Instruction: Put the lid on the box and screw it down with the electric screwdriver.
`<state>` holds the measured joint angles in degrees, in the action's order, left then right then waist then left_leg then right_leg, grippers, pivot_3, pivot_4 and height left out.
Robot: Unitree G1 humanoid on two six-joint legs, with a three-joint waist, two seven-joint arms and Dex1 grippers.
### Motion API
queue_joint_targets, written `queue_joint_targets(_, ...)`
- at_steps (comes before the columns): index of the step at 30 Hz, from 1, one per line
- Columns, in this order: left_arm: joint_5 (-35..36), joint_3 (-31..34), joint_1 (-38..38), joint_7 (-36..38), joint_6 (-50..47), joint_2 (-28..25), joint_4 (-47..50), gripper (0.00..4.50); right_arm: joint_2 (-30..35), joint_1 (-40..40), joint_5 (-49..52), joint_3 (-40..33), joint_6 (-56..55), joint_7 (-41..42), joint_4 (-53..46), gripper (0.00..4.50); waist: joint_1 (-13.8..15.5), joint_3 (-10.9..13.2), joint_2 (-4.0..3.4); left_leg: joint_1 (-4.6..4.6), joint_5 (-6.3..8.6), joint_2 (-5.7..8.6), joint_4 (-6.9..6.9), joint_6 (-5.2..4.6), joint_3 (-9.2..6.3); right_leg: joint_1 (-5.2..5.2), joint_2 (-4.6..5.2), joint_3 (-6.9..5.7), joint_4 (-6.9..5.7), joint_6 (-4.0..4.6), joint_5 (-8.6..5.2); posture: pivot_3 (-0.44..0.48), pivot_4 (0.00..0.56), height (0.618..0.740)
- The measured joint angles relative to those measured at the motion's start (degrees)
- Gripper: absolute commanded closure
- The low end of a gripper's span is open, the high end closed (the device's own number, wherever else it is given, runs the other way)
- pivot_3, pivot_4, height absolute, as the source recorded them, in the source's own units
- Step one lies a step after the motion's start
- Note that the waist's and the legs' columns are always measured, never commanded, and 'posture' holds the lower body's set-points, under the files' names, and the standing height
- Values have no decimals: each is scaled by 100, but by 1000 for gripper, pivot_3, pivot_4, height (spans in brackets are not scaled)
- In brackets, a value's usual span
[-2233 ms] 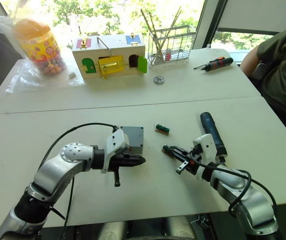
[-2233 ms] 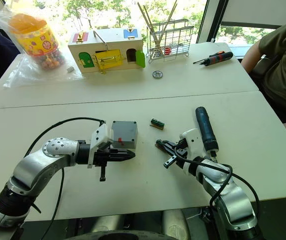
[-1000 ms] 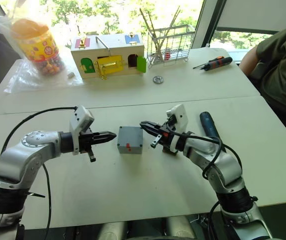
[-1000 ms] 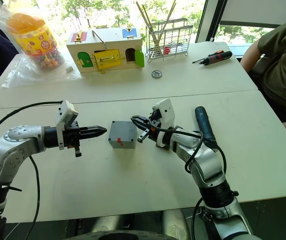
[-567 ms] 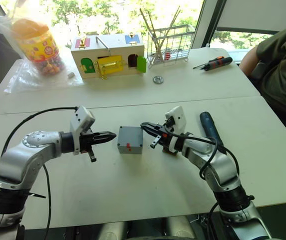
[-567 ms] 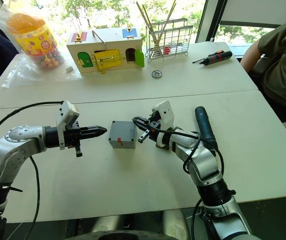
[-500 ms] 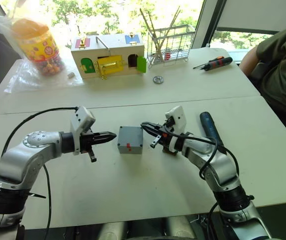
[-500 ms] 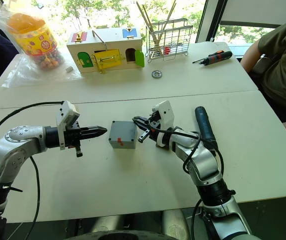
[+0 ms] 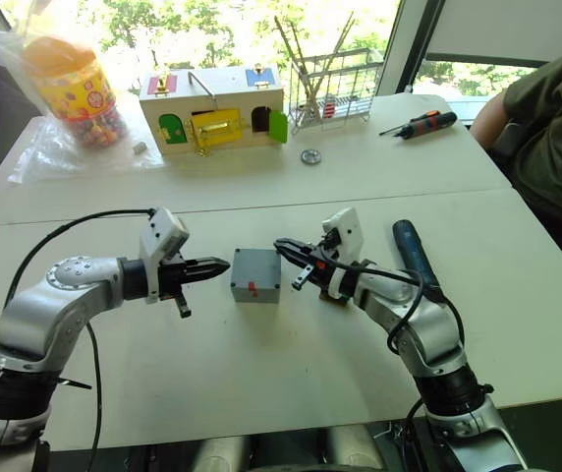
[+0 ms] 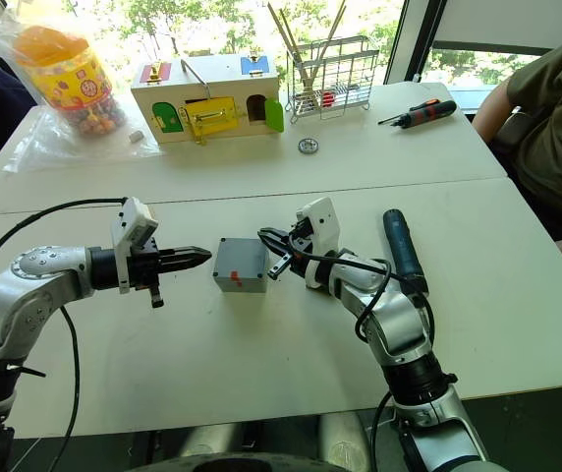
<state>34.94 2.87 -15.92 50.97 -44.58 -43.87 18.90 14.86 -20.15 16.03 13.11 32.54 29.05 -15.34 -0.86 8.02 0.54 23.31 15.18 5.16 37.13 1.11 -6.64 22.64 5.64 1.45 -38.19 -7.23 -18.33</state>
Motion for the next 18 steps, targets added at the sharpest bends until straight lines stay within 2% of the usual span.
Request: queue_joint_targets(18,-74,-8,6,-2,19,35,-1,4500,-28,4,-125,1,-62,19,189,4412,-2,0,-1,0,0,0,-1,0,0,0,-1,0,0,0,0,0,150,740)
